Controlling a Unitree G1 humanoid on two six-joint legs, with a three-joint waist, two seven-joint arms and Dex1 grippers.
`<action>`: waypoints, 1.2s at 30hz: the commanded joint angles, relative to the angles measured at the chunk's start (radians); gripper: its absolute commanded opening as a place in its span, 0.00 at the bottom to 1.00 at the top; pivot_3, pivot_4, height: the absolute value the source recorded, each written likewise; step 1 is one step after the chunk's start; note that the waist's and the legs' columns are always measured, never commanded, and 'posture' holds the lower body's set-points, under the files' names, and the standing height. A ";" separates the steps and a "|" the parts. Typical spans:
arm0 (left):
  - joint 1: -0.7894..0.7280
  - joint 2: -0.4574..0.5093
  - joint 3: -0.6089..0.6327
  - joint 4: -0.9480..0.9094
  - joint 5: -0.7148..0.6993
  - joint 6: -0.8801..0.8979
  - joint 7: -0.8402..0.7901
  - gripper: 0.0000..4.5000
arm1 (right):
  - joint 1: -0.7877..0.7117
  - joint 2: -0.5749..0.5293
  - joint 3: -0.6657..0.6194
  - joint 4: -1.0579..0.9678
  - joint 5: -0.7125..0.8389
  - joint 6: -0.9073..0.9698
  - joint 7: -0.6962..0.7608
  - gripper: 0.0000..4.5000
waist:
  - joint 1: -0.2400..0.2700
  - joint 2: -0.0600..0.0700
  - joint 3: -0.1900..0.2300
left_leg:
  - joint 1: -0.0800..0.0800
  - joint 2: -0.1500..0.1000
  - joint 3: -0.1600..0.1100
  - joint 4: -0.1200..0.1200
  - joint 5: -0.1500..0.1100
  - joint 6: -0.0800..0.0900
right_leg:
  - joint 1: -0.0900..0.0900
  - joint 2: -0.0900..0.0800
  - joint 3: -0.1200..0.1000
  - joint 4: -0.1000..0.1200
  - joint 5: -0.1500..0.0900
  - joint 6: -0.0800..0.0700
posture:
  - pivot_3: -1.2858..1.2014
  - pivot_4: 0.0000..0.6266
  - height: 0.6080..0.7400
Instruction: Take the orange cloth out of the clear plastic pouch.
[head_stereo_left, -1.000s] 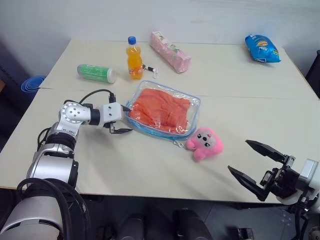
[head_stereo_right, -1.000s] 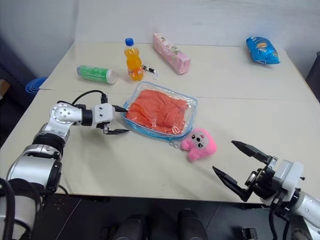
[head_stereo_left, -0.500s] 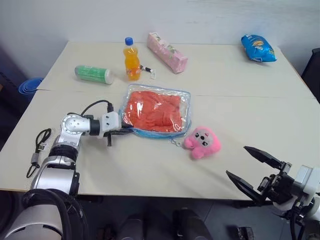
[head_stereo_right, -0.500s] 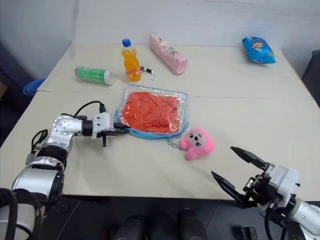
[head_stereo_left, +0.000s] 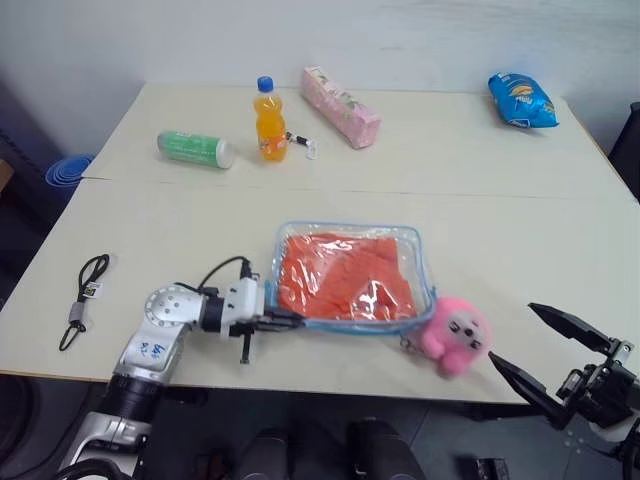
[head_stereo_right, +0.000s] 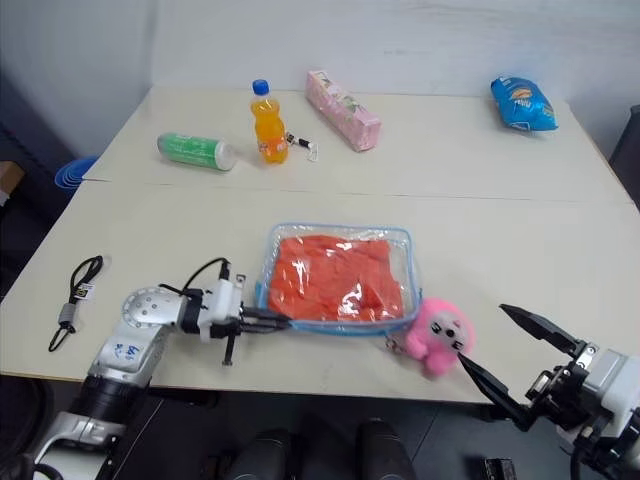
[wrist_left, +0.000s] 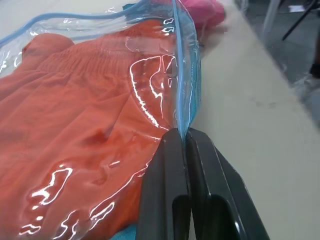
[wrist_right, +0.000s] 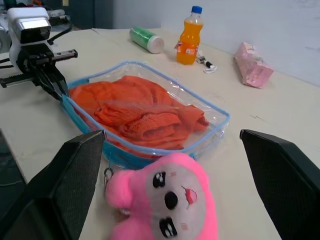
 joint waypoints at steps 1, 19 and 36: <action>0.004 -0.023 -0.028 -0.069 0.042 0.039 0.091 0.01 | 0.007 0.003 -0.022 -0.029 0.010 -0.020 0.009 1.00 | -0.001 0.001 0.000 | 0.001 0.000 0.000 0.000 0.000 0.001 | 0.001 0.000 0.000 -0.001 0.000 0.000 | 0.52 0.24 1.00; -0.106 -0.134 -0.081 0.087 0.119 0.064 0.236 0.29 | 0.072 0.018 -0.047 -0.011 0.072 0.032 -0.002 1.00 | 0.000 0.002 -0.001 | 0.000 -0.001 0.000 -0.001 0.000 0.000 | 0.000 0.000 0.000 -0.001 0.000 0.000 | 0.52 0.24 1.00; -0.072 0.099 0.107 -0.055 -0.253 0.290 -0.085 0.86 | -0.207 -0.232 0.155 0.134 -0.015 0.570 -0.244 0.87 | 0.000 0.003 -0.001 | -0.001 -0.001 -0.001 -0.006 0.002 -0.003 | -0.002 -0.001 -0.001 -0.006 0.000 0.000 | 0.52 0.24 1.00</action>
